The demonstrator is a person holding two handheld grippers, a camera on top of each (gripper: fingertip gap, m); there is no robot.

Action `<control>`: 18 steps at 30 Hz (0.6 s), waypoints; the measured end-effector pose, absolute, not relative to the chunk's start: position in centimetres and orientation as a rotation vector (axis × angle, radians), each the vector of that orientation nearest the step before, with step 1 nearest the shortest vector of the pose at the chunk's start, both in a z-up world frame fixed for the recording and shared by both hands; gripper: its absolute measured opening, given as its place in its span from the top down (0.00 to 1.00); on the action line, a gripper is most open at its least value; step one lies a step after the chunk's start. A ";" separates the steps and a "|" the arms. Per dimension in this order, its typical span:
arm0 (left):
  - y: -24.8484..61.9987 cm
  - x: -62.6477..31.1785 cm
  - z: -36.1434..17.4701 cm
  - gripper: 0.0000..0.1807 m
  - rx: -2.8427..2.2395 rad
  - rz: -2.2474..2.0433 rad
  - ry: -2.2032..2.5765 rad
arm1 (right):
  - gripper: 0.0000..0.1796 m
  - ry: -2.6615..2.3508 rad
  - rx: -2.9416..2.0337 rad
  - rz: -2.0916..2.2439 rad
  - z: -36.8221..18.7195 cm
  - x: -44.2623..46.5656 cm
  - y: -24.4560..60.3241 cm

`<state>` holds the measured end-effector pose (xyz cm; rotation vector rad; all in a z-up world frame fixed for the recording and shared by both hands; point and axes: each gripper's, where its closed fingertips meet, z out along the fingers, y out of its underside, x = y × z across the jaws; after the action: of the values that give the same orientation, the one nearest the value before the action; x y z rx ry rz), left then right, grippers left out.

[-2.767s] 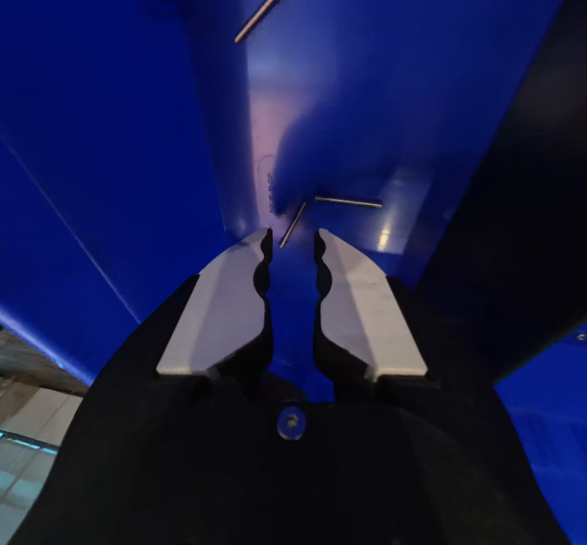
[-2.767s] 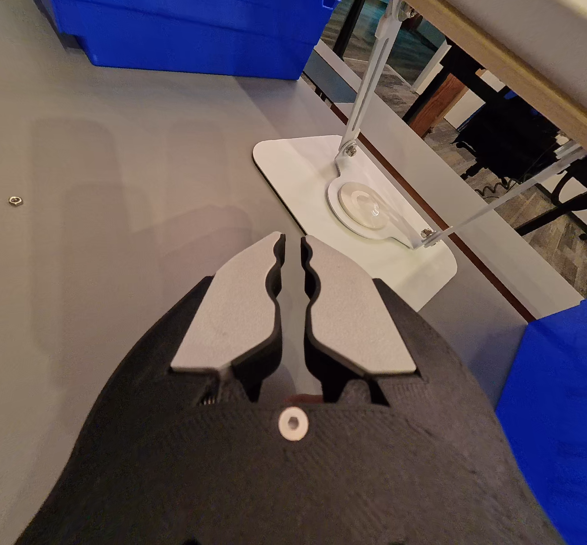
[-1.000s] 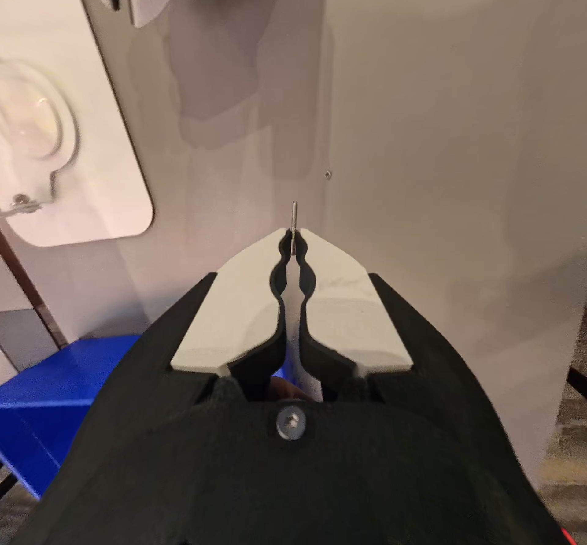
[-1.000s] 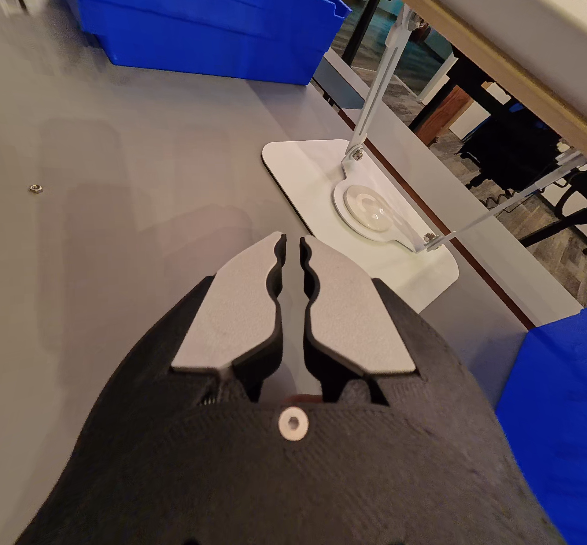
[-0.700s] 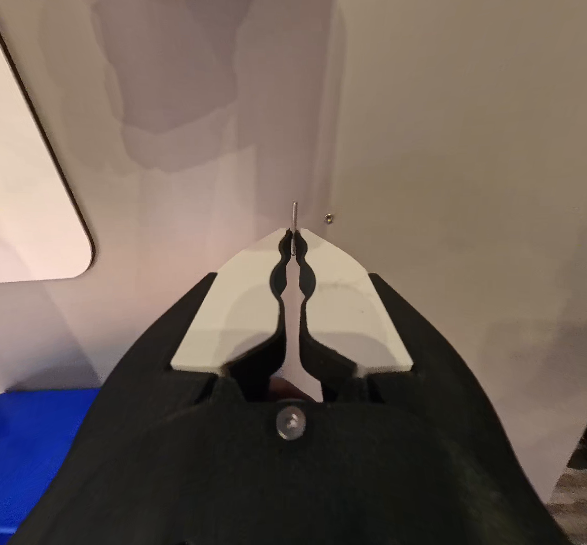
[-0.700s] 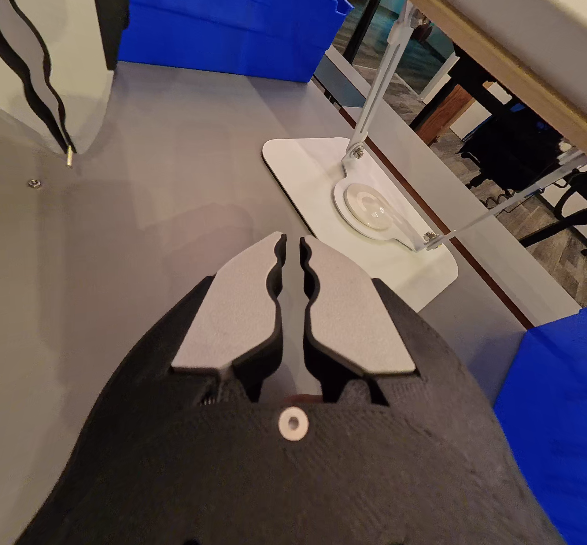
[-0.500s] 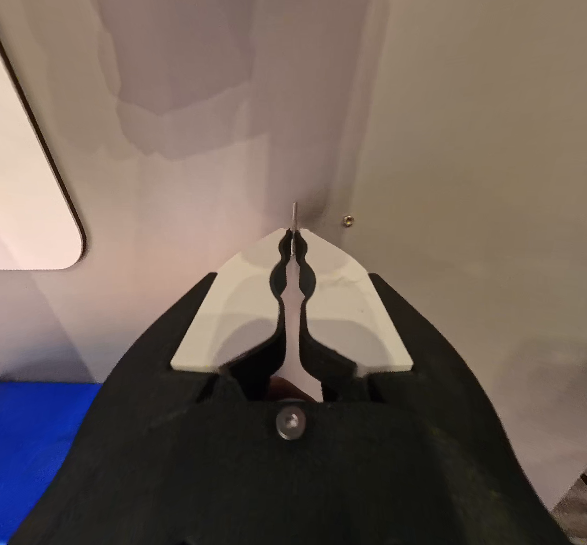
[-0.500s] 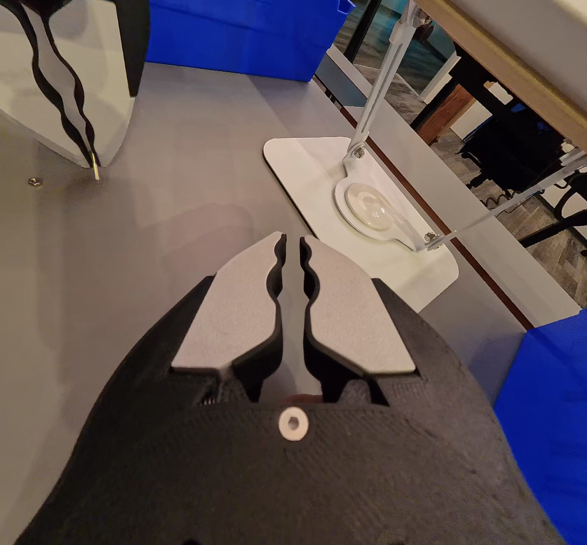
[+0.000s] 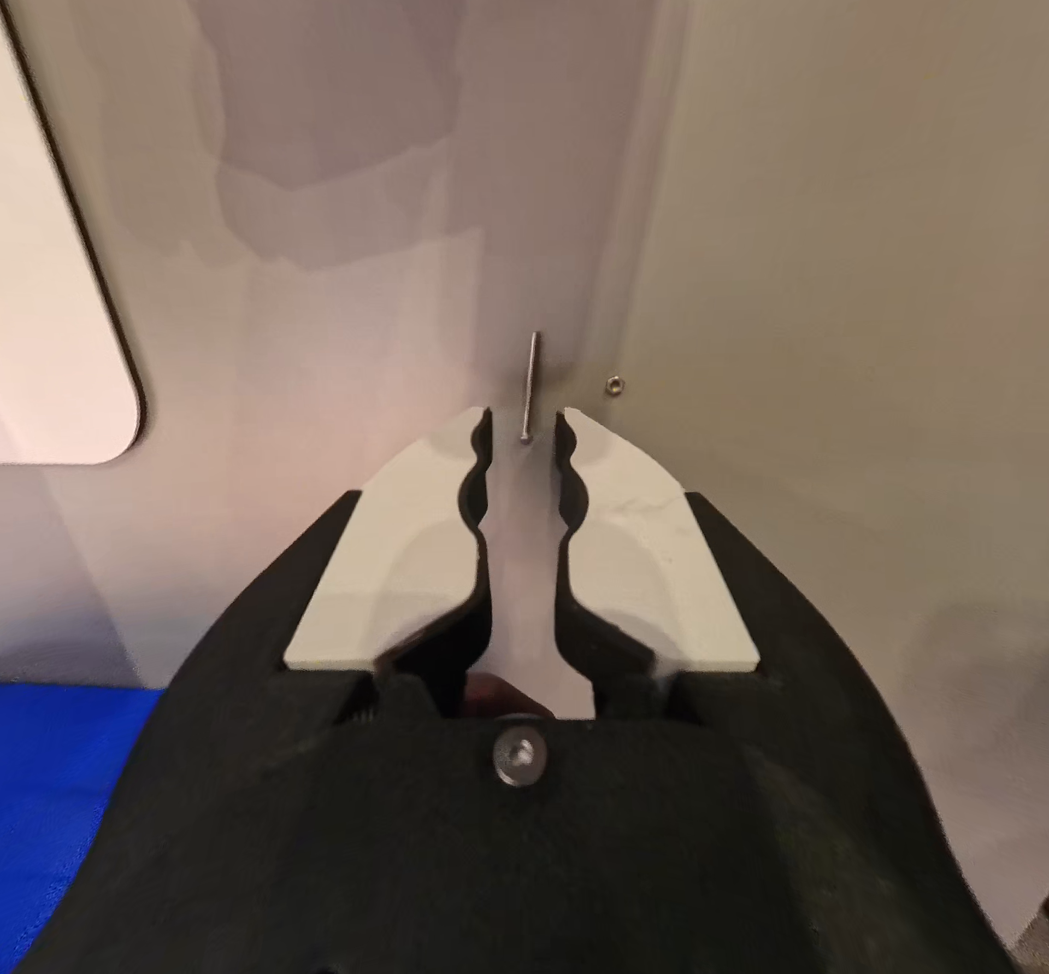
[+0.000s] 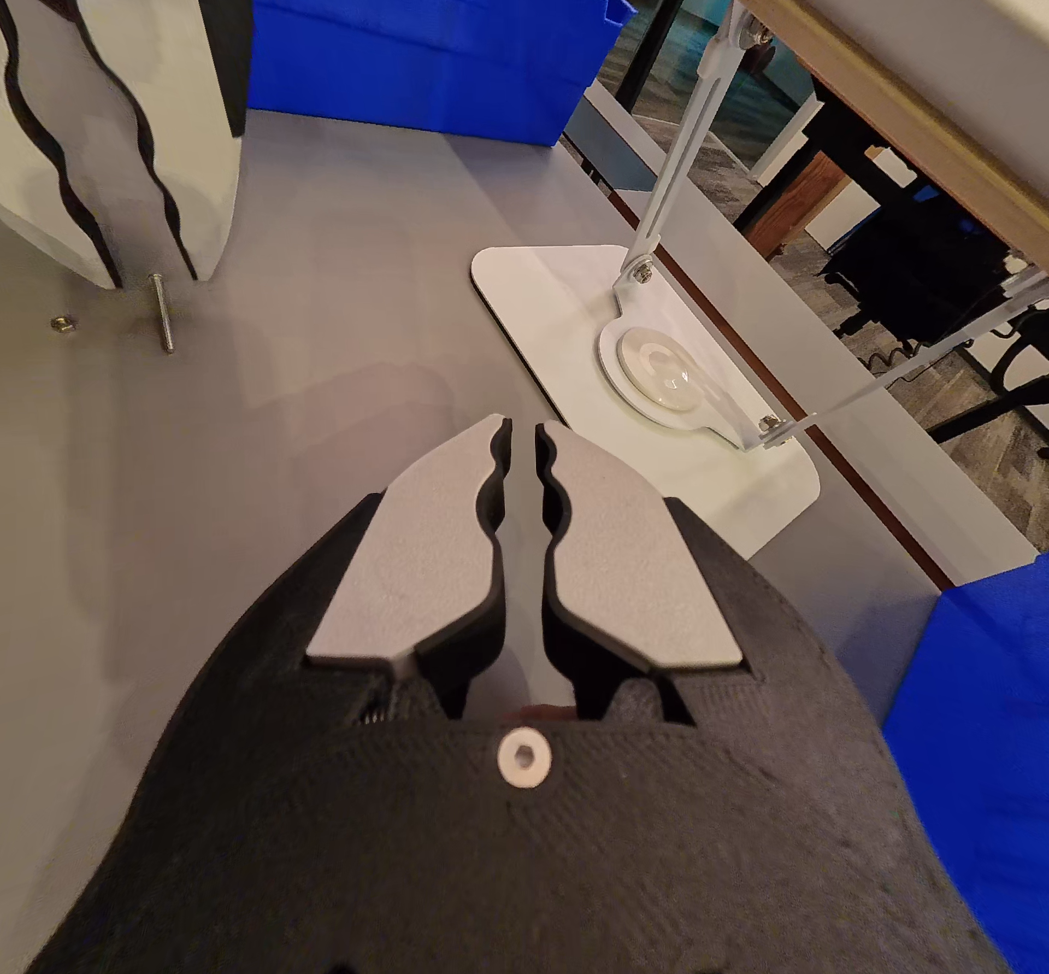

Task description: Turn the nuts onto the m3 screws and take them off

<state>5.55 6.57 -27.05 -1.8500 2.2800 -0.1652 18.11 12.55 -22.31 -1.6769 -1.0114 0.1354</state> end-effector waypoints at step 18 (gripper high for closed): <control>6.6 5.6 -27.7 0.94 -1.841 -0.398 2.093 | 0.96 -1.012 -1.678 0.137 -22.3 18.2 12.6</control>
<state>5.58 6.58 -27.71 -1.8407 2.0930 -0.3985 18.18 12.58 -22.31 -1.6781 -1.0118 0.1371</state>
